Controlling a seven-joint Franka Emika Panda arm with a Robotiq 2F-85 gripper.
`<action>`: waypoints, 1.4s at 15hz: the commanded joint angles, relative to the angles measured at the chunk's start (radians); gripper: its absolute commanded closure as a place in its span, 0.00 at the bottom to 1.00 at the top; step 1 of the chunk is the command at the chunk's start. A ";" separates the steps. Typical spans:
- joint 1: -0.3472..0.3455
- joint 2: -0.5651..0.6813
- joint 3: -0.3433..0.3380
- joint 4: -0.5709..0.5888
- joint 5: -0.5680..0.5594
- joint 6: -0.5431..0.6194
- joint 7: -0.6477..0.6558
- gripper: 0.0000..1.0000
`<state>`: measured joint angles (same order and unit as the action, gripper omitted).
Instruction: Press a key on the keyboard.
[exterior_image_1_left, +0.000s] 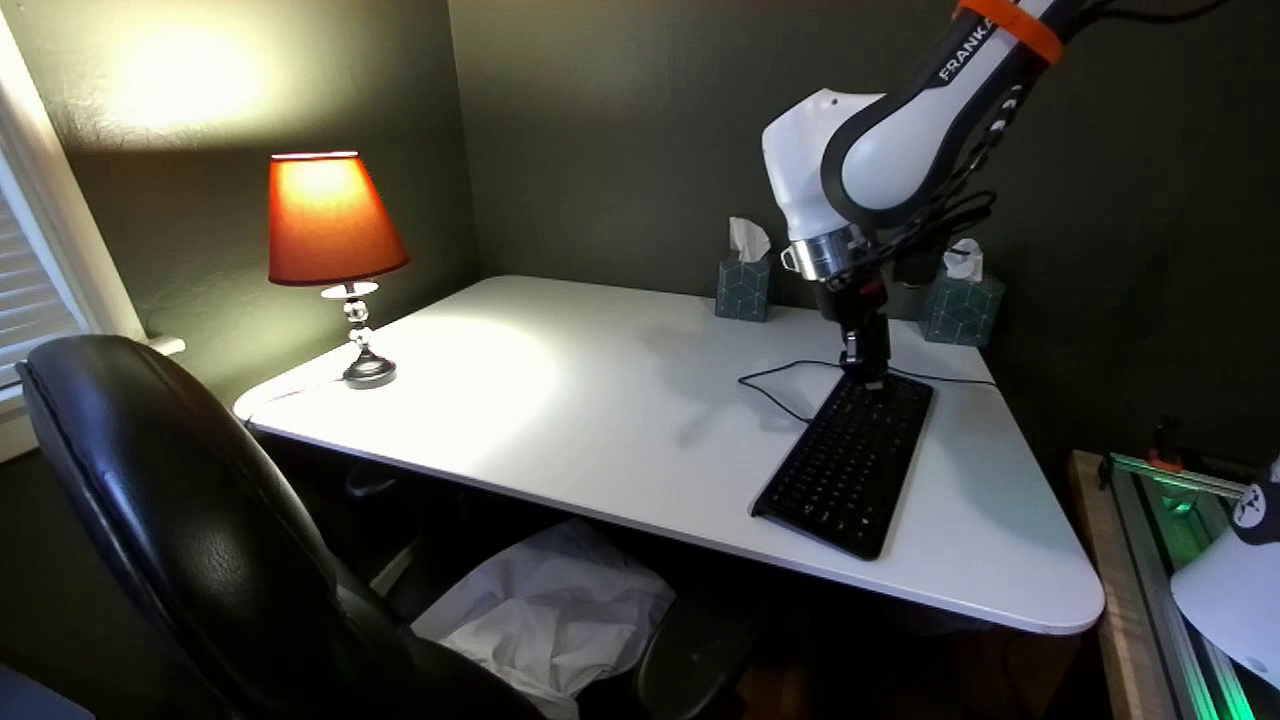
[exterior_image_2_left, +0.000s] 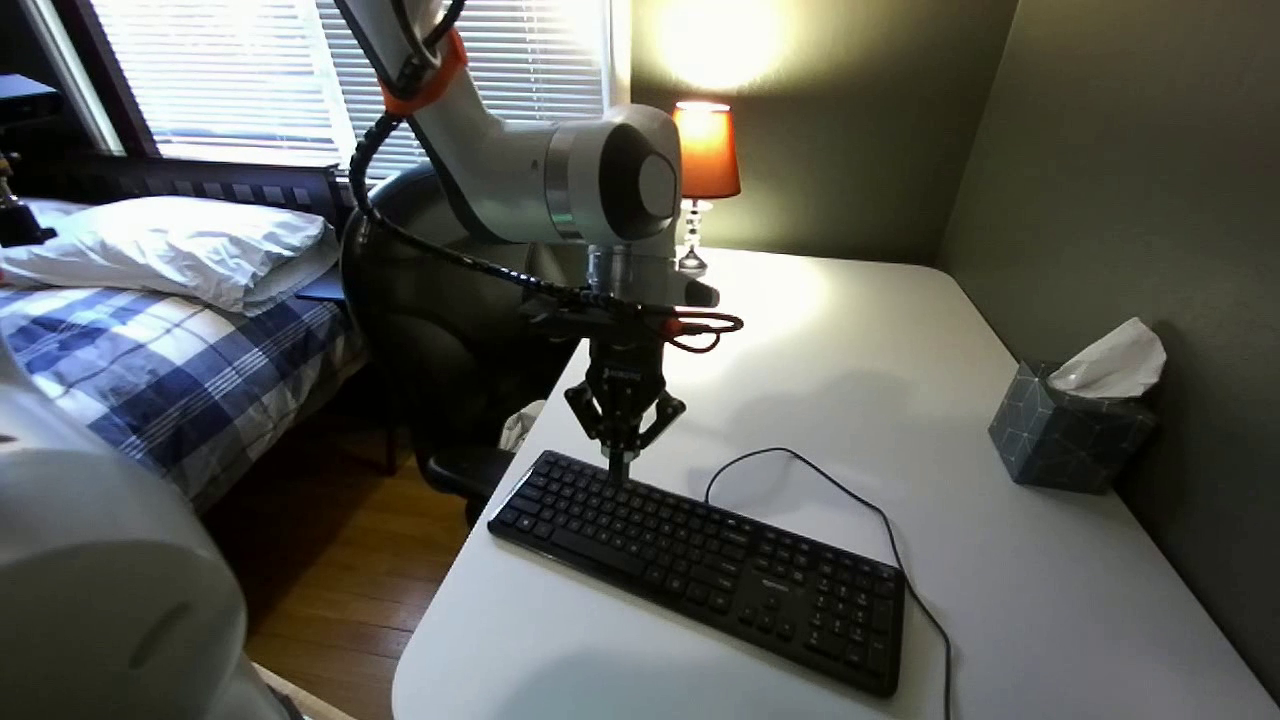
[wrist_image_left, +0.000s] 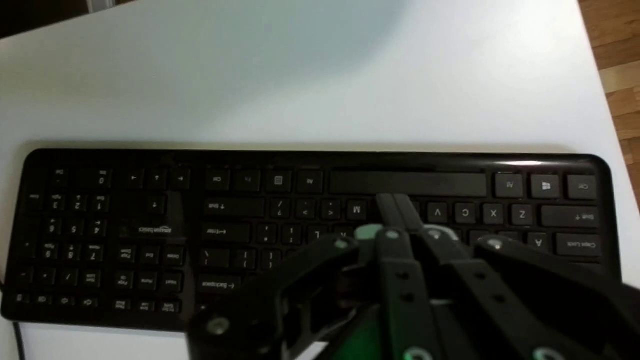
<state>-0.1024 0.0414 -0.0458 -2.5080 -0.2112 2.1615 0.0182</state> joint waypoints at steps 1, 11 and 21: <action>0.008 0.073 -0.012 0.039 0.050 -0.023 -0.049 1.00; 0.002 0.211 -0.008 0.124 0.125 -0.034 -0.125 1.00; -0.009 0.302 -0.014 0.184 0.135 -0.051 -0.158 1.00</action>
<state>-0.1045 0.3101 -0.0539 -2.3550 -0.0946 2.1513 -0.1068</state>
